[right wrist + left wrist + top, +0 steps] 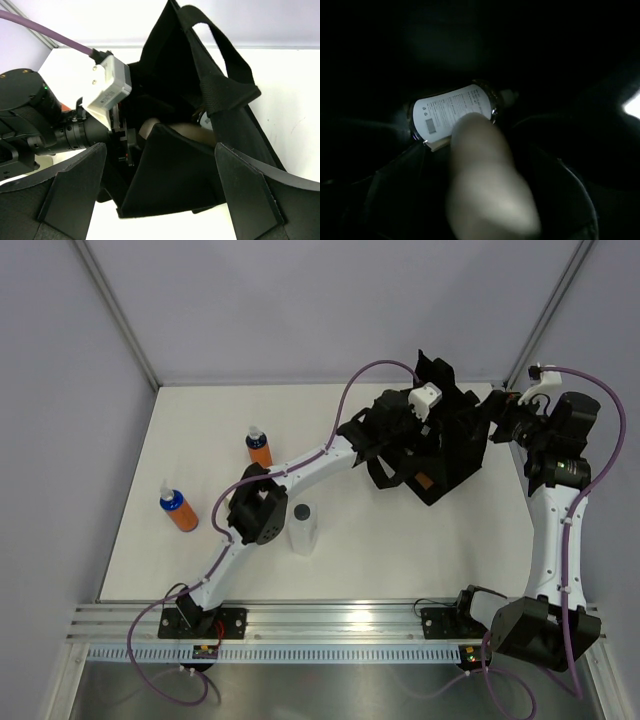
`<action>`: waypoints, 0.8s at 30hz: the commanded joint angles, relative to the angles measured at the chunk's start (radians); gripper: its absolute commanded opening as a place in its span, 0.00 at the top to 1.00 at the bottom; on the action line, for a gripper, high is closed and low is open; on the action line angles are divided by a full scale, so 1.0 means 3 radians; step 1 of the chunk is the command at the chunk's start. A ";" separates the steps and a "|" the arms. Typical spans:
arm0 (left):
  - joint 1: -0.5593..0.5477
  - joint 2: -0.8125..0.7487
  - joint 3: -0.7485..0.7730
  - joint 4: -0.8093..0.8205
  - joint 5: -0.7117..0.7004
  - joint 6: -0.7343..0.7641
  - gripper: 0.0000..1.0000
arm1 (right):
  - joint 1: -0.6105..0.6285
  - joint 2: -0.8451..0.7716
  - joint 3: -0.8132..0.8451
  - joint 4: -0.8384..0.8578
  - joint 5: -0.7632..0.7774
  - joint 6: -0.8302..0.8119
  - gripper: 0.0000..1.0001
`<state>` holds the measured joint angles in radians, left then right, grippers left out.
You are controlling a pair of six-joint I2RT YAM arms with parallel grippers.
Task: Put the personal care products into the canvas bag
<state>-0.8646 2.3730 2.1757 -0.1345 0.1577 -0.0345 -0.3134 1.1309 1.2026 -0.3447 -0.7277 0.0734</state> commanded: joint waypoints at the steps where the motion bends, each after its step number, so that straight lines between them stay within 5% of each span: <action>1: -0.0027 -0.0179 0.0146 0.0249 -0.0009 -0.0048 0.03 | -0.0014 0.0029 -0.0015 0.0029 -0.0060 -0.0091 0.00; 13: 0.0085 -0.0893 0.0413 0.0101 -0.0433 0.0089 0.01 | -0.0009 0.0045 0.0086 -0.0267 -0.0697 -0.0684 0.01; 19: 0.0218 -0.1645 -0.0180 -0.0267 -0.0673 0.0090 0.01 | 0.0047 0.0116 0.0469 -0.1267 -0.1522 -0.1767 0.01; 24: 0.0335 -0.2483 -0.1074 -0.0640 -0.0776 0.0023 0.01 | 0.0991 0.0229 0.0920 -0.2097 -0.0202 -0.2606 0.01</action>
<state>-0.7753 1.7309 1.9728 -0.2298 -0.0227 -0.0265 -0.1577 1.1893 1.3876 -0.7769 -0.9703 -0.4839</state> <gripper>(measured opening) 0.985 0.993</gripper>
